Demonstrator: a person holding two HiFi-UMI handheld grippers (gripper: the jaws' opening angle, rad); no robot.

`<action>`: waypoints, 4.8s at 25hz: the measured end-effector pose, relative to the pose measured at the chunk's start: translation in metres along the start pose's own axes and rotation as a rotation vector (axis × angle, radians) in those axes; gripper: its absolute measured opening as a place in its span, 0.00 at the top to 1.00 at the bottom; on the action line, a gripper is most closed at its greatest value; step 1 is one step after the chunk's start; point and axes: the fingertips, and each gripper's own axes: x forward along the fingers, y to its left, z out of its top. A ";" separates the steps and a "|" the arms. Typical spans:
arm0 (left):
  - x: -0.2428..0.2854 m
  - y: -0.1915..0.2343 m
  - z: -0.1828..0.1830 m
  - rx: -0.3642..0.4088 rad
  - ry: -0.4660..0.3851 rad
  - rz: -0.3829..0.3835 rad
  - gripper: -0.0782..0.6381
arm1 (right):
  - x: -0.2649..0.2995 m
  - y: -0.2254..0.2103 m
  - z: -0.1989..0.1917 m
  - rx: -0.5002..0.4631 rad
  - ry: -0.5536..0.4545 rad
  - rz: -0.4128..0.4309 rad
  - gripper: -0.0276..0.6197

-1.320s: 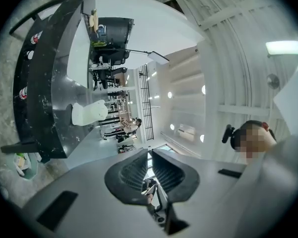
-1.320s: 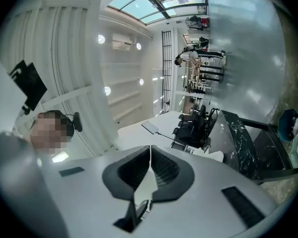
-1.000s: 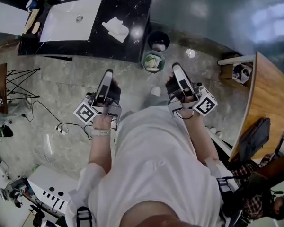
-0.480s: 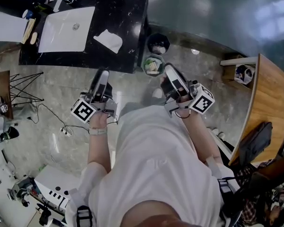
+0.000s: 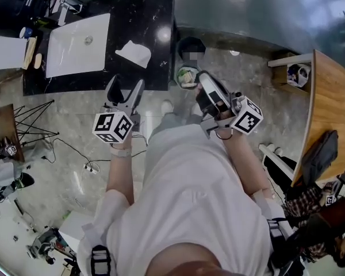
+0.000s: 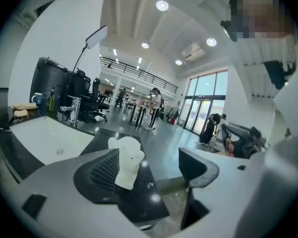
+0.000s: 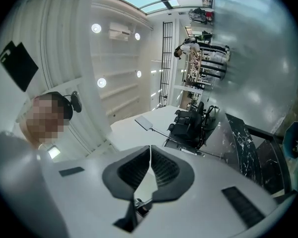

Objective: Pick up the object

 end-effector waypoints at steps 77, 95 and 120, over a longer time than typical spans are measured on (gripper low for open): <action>0.149 0.074 -0.046 0.220 0.025 -0.010 0.18 | 0.024 -0.010 -0.017 -0.185 -0.071 -0.241 0.92; 0.083 0.058 0.025 0.131 -0.124 -0.034 0.19 | 0.051 -0.008 -0.041 -0.119 0.031 -0.136 0.92; -0.114 0.099 0.074 -0.345 -0.441 0.065 0.19 | 0.128 0.018 -0.151 0.048 0.302 0.085 0.92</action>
